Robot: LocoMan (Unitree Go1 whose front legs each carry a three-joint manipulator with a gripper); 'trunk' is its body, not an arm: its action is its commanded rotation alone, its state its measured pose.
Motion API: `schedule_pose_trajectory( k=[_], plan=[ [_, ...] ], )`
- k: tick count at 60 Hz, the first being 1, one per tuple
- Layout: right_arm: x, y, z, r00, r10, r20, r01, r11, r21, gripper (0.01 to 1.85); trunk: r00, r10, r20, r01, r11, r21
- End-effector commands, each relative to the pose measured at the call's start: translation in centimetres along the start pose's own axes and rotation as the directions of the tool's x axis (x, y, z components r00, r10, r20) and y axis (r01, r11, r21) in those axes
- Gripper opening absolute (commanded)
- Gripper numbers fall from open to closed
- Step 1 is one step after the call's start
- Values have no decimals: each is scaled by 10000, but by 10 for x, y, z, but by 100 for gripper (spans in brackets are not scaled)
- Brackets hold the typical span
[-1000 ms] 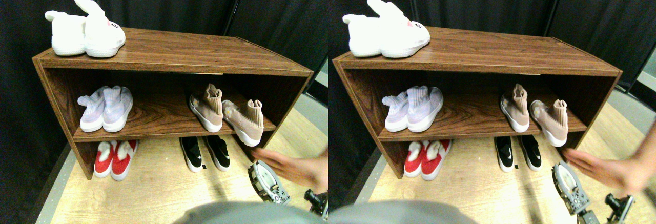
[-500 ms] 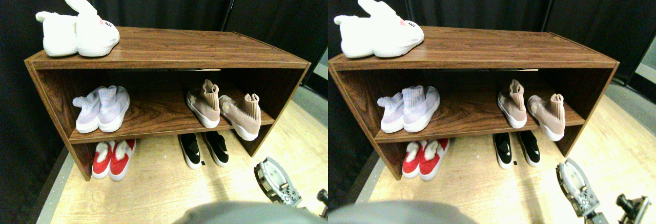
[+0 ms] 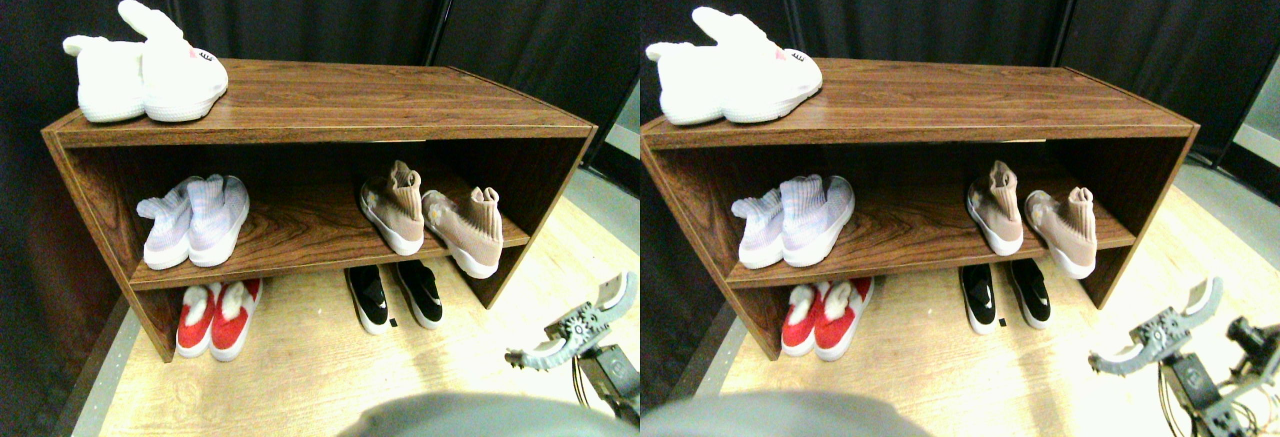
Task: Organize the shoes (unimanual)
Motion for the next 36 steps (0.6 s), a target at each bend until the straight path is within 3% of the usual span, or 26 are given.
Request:
schedule_pose_trajectory(
  k=[1, 5, 10, 22, 36],
  plan=[
    [9, -1, 2, 9992, -158, 354, 162, 9998, -123, 171, 9999, -15, 160, 17, 9999, -137],
    [18, -4, 1, 9984, -347, 449, 363, 9987, -344, 171, 9998, 108, 180, -104, 9997, -212],
    [30, -11, -3, 9989, -463, 22, 463, 9987, -224, 174, 9996, 199, 178, -195, 9994, -271],
    [52, -31, -12, 9945, -1015, -269, 1024, 9942, 341, 175, 9993, 339, 170, -333, 9988, -349],
    [70, -44, -22, 9864, -1638, -119, 1642, 9830, 821, 169, 9987, 501, 136, -495, 9980, -388]
  ],
)
